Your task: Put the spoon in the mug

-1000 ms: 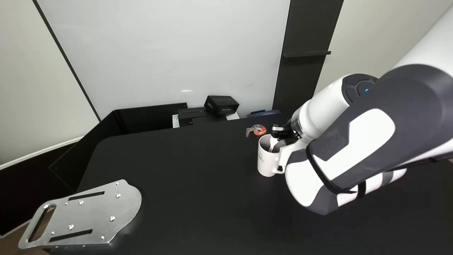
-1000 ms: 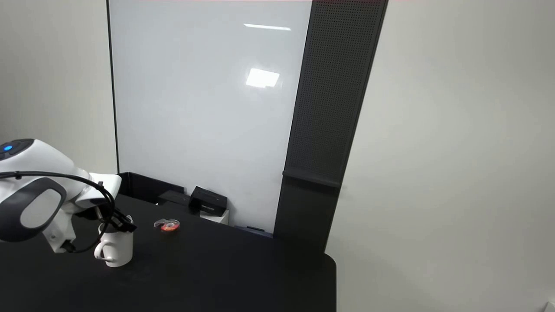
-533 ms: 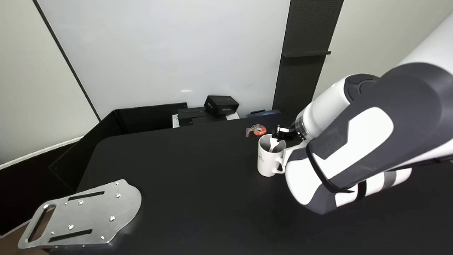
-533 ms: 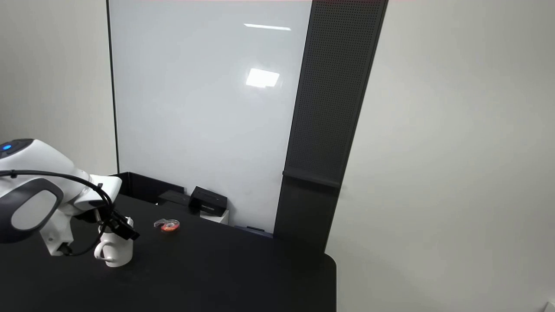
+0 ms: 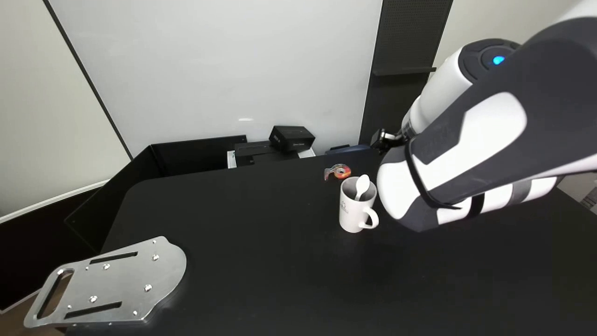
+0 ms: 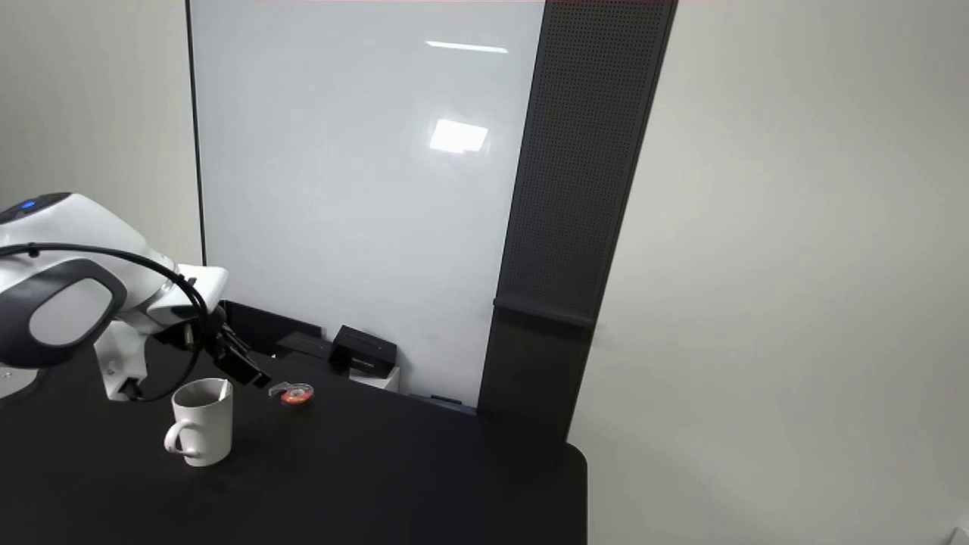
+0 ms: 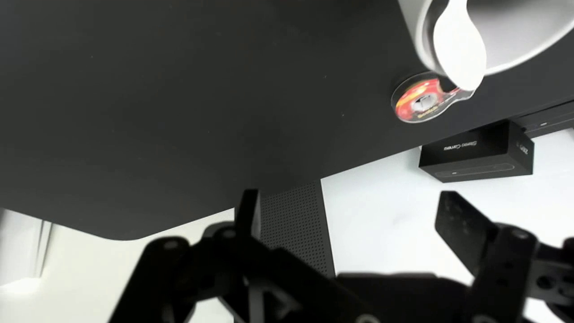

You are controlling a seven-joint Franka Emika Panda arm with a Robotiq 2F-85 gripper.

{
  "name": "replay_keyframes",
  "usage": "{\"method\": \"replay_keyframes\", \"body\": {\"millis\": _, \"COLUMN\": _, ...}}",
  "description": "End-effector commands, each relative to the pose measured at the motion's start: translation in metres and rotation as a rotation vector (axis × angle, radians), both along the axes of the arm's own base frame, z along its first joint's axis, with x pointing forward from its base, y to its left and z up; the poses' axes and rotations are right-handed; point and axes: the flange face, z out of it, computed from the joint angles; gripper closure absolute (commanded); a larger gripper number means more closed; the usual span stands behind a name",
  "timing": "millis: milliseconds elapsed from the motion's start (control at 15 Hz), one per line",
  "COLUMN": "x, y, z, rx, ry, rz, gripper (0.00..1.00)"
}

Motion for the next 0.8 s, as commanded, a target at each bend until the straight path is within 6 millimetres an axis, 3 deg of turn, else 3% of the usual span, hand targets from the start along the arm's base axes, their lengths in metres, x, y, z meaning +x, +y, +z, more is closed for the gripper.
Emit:
{"method": "replay_keyframes", "body": {"millis": 0, "x": 0.001, "y": -0.012, "z": 0.015, "rx": -0.007, "ry": -0.004, "rz": -0.120, "gripper": 0.00}}
{"method": "replay_keyframes", "body": {"millis": 267, "x": 0.005, "y": -0.018, "z": 0.026, "rx": -0.023, "ry": 0.049, "rz": -0.186, "gripper": 0.00}}
{"method": "replay_keyframes", "body": {"millis": 733, "x": 0.005, "y": -0.018, "z": 0.025, "rx": -0.017, "ry": 0.060, "rz": -0.153, "gripper": 0.00}}
